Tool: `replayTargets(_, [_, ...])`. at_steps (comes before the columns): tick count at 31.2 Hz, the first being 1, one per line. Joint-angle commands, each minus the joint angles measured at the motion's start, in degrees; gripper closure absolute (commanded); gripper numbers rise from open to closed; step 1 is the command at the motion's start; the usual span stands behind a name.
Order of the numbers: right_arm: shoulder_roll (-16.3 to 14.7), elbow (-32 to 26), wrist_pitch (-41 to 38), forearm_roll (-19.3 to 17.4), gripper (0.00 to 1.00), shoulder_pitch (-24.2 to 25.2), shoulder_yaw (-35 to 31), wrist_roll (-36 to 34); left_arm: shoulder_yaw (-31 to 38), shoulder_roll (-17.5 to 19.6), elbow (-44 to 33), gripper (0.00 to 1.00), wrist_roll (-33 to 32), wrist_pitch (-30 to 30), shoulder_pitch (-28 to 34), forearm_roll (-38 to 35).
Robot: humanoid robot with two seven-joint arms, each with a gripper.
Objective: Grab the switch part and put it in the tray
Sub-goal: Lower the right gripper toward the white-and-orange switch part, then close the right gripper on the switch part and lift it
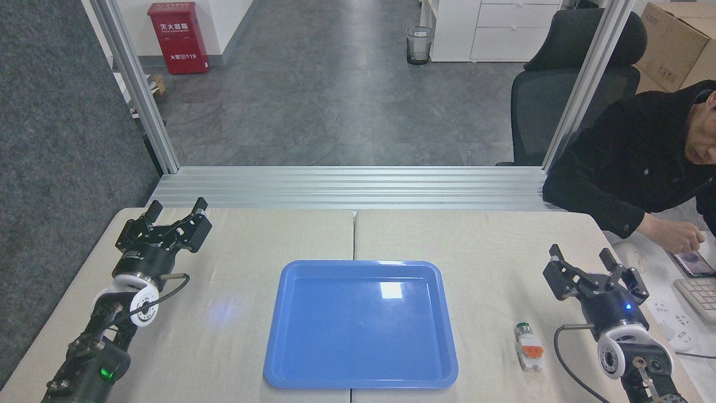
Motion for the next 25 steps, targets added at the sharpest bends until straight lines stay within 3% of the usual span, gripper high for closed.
replayTargets(1, [3.78,3.38,-0.53,-0.39,0.01,2.54,1.07,5.64,0.00,0.00,0.00,0.00,0.04,0.03,0.00,0.00])
replayTargets(7, [4.92,1.89,-3.52,-0.30,0.01,5.00,4.14,6.79,0.00,0.00,0.00,0.00,0.04,0.03,0.00,0.00])
replayTargets(14, [4.92,-5.49,-3.79,2.32,0.01,9.83,4.15,6.70,0.00,0.00,0.00,0.00,0.04,0.03,0.00,0.00])
replayTargets(25, [7.29,-7.34,-3.43,3.82,0.05,13.09,4.23,6.26,0.00,0.00,0.00,0.00,0.04,0.03,0.00,0.00])
